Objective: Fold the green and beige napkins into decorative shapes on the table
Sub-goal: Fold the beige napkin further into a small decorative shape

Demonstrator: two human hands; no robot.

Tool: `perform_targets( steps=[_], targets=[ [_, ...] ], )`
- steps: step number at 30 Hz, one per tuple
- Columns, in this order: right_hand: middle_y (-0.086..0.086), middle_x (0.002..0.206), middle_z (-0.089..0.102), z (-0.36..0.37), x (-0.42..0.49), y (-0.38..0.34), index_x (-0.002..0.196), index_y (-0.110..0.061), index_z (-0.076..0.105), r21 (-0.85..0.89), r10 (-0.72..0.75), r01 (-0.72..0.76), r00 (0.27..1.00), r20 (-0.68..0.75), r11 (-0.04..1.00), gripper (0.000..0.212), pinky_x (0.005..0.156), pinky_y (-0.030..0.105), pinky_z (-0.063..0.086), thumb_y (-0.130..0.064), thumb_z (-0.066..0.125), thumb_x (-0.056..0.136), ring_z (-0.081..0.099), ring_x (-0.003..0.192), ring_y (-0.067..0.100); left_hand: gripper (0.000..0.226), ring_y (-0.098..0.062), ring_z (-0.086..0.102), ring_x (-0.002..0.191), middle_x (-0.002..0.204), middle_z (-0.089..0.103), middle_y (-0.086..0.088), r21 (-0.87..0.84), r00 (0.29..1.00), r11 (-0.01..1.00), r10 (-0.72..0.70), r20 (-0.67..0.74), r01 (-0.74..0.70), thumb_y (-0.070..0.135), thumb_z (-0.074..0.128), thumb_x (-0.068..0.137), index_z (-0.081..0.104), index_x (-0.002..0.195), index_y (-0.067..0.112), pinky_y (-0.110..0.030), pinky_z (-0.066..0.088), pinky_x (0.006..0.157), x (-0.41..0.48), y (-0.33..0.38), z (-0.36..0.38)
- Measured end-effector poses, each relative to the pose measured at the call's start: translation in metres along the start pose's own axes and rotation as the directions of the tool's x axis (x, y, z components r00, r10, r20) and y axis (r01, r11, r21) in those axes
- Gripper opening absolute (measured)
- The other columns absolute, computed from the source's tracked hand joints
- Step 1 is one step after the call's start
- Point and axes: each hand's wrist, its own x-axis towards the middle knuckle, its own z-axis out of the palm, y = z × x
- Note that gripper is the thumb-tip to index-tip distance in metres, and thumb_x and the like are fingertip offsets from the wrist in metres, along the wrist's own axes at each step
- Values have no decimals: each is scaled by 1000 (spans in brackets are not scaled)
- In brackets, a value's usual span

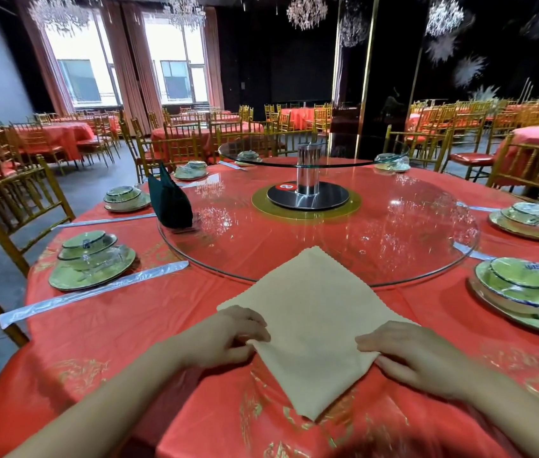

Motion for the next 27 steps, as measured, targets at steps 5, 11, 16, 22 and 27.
perform_targets(
  steps=[5,11,16,22,27],
  targets=[
    [-19,97,68,3,0,1,108,-35,60,-51,18,-23,996,-89,998,29,78,15,43,-39,34,96,59,90,-2,43,-3,50,111,117,65,-3,-16,998,1000,-2,-61,1,33,38,85,67,107,10,-13,35,96,-2,-3,-1],
    [-14,82,65,-8,-16,-23,88,-25,65,132,65,-61,998,-25,989,43,81,9,35,-52,32,92,55,82,-1,26,-4,59,92,98,67,9,-148,989,988,22,-146,-44,33,40,91,63,100,27,-19,44,85,-28,19,8],
    [-10,52,41,-8,-13,-42,60,-18,37,335,323,-325,944,62,885,37,55,21,27,-27,42,96,38,53,4,23,3,40,59,62,49,19,-260,953,962,-156,-259,87,55,37,81,47,73,36,-23,35,61,-28,30,19],
    [-11,68,31,-1,11,-32,64,-24,26,7,503,-504,863,50,864,36,66,27,20,-24,32,100,36,77,15,28,-15,44,69,66,38,11,-140,906,929,-366,-212,342,34,36,94,29,68,27,-30,28,65,3,32,14],
    [8,106,60,-1,27,-32,66,-23,22,-179,616,-597,785,73,782,35,68,32,25,-34,24,100,53,103,30,33,-29,54,95,80,48,0,-9,844,872,-476,-247,489,28,34,95,23,64,27,-31,28,66,13,33,27]
  ],
)
